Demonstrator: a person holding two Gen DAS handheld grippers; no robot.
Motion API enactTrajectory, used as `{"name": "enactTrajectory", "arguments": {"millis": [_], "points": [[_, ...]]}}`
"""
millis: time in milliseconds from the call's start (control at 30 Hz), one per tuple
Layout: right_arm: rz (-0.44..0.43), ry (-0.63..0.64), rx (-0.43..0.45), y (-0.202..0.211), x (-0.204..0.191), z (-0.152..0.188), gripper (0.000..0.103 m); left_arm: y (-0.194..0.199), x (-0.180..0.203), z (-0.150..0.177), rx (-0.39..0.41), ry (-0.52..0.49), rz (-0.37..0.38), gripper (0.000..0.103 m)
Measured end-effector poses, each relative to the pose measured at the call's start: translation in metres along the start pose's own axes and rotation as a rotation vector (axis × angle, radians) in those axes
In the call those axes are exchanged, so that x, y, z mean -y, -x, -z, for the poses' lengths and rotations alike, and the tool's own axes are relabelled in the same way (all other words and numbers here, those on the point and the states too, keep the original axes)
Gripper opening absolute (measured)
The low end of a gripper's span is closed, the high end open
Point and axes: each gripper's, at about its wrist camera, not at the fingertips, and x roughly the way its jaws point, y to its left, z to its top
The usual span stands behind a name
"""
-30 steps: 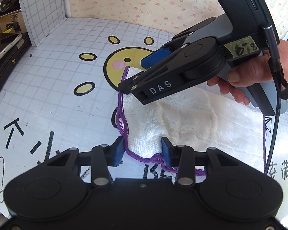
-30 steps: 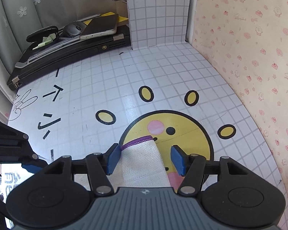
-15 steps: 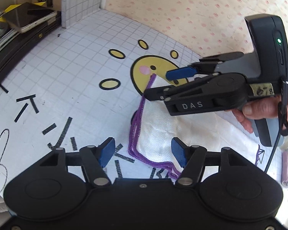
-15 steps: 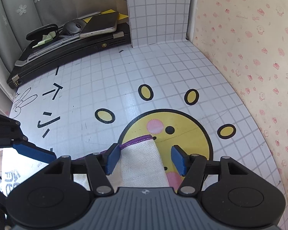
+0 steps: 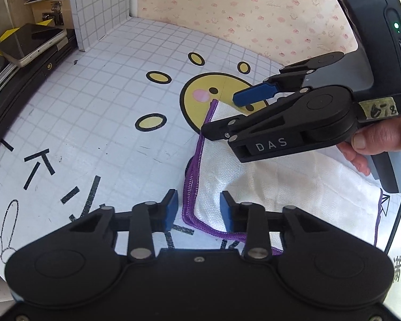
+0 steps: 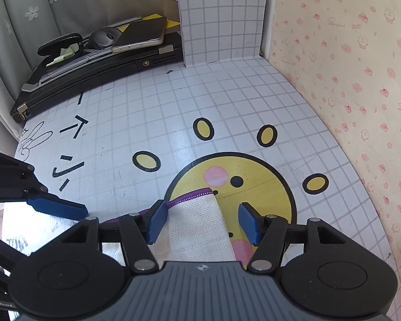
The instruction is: Fold towel
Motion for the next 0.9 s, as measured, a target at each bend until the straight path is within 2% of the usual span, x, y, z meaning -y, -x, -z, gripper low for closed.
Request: {"name": "enactTrajectory", "arguments": {"millis": [167,333,400,567,600,733,900], "points": [[-0.002,0.004,0.003,0.0001,0.0002,0.0004,0.059,0.0008,-0.0018,0.0010,-0.003,0.017,0.003,0.020],[-0.003,0.005,0.005,0.0004,0.0005,0.0013,0.059,0.0002,-0.0057,-0.0004,-0.014,0.052,0.028,0.011],[-0.001,0.003,0.005,0.0006,-0.0001,0.0025,0.059,-0.0004,-0.0073,-0.0009,-0.019,0.062,0.036,0.011],[-0.001,-0.002,0.000,0.0010,0.0003,0.0012,0.058,-0.0012,-0.0016,-0.0012,-0.021,0.028,0.015,0.011],[-0.001,-0.001,0.000,0.0011,0.0003,0.0010,0.057,-0.0013,-0.0006,-0.0018,-0.021,0.021,0.011,0.008],[-0.005,-0.001,0.007,0.0015,0.0002,0.0000,0.049,-0.0007,-0.0005,-0.0041,-0.014,0.015,0.005,0.005],[-0.014,0.006,0.010,0.0016,-0.0022,-0.0030,0.031,-0.0001,-0.0015,-0.0055,-0.008,0.010,0.000,0.005]]}}
